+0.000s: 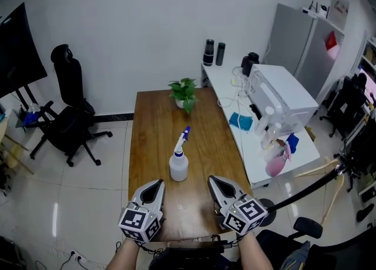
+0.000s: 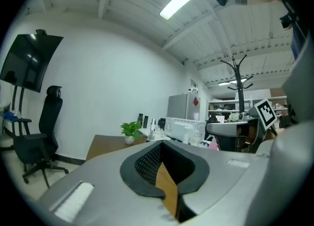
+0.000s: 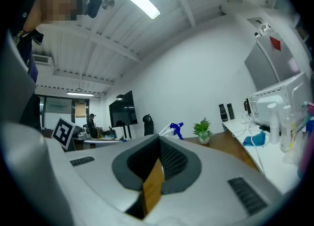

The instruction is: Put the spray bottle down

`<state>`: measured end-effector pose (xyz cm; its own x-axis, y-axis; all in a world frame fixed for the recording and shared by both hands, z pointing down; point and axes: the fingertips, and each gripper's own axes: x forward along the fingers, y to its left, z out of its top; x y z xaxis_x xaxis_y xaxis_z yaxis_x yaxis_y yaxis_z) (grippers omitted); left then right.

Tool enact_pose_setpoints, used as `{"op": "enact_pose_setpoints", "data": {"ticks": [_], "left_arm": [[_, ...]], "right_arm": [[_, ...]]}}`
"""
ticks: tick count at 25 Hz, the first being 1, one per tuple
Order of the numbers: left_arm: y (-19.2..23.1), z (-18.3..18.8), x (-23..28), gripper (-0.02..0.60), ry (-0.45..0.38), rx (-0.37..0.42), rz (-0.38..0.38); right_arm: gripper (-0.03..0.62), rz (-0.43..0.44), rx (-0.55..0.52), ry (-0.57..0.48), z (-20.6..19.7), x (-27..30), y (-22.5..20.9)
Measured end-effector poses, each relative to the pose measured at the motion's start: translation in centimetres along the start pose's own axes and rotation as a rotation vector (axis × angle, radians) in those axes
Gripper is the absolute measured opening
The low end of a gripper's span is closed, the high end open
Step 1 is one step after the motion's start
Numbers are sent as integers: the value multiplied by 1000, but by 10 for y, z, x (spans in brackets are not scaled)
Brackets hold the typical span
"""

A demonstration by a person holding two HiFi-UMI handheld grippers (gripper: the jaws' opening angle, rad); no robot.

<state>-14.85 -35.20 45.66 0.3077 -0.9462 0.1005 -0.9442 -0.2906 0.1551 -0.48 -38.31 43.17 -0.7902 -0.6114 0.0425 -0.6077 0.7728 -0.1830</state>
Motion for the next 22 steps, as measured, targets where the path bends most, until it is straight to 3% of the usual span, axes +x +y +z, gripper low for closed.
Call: {"op": "enact_pose_setpoints", "data": {"ticks": [7,22], "left_arm": [[-6,8,-9,8,10,12,-4],[-10,-6,-14,8,53,-39,-20]], "right_arm": [[4,-3,1,-27,19,3,11],[5,-1,-26,3,18,3,19]]}}
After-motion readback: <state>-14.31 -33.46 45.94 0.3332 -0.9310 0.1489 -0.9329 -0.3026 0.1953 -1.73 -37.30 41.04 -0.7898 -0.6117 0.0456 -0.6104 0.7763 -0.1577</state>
